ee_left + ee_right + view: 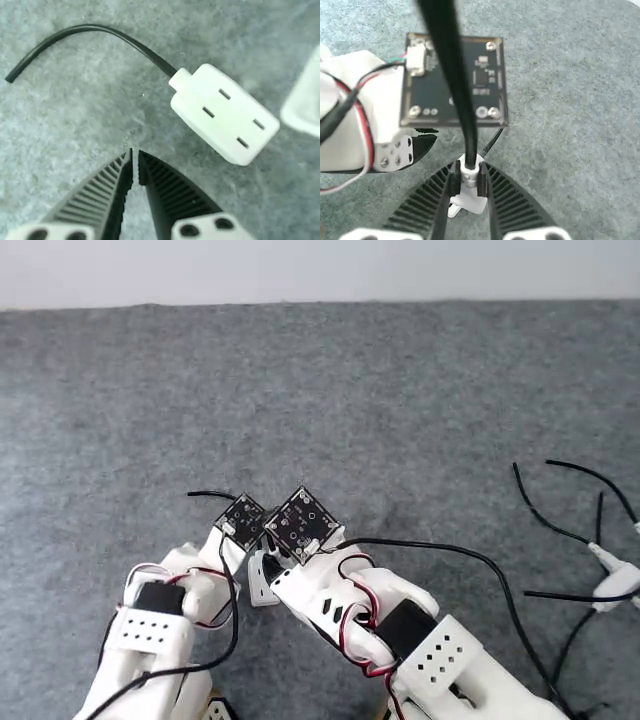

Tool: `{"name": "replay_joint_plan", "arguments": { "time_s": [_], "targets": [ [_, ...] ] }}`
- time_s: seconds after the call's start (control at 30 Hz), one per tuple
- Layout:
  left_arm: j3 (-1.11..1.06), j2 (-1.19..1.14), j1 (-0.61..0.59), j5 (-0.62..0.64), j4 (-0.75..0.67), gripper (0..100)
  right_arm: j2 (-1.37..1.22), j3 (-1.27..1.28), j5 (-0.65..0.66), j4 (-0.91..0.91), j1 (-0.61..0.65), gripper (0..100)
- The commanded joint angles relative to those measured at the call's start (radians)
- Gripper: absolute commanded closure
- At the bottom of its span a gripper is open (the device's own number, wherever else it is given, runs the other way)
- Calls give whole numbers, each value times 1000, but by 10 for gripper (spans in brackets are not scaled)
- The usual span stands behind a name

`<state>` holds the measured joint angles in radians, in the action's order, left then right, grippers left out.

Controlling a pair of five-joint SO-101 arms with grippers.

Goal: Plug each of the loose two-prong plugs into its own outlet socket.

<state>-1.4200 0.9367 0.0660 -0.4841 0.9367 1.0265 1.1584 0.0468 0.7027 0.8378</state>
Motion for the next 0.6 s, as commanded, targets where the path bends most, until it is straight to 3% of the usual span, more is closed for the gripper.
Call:
{"name": "replay_joint_plan", "arguments": {
  "time_s": [0.0, 0.13, 0.2, 0.4, 0.57],
  "targets": [
    [-5, 58, 14, -17, 9, 987, 24, -14, 11, -12, -2, 991],
    [-19, 101, 5, -6, 6, 987, 24, -14, 0, -16, -5, 991],
    [-38, 133, -17, 63, -29, 987, 22, -3, -49, -41, -7, 991],
    [-99, 325, -241, 341, -149, 987, 22, 103, -147, -231, -28, 991],
    [-202, 535, -255, 396, -163, 987, 22, 153, -190, -335, -28, 991]
  ]
}}
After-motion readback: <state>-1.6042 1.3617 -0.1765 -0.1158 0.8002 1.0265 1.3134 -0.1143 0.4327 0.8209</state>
